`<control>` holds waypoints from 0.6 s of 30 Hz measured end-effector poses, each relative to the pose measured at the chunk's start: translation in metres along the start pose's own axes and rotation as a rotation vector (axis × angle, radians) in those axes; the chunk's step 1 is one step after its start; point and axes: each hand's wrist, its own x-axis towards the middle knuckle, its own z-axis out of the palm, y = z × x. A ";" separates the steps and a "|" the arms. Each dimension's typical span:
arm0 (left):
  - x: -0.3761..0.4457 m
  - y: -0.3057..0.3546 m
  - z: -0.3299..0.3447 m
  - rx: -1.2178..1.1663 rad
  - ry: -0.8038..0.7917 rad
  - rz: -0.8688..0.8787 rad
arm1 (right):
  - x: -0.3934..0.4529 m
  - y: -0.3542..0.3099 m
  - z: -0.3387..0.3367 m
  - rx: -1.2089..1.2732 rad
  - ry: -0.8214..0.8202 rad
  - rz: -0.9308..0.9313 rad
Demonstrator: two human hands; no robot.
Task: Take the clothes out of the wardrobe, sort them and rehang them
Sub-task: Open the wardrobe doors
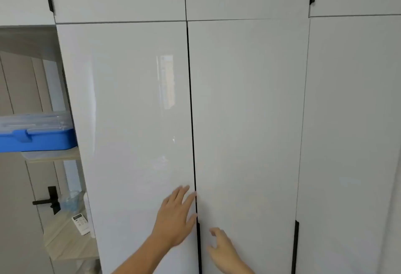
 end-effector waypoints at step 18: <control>0.109 -0.050 -0.014 0.151 0.131 0.425 | 0.057 -0.041 0.053 0.052 0.281 0.256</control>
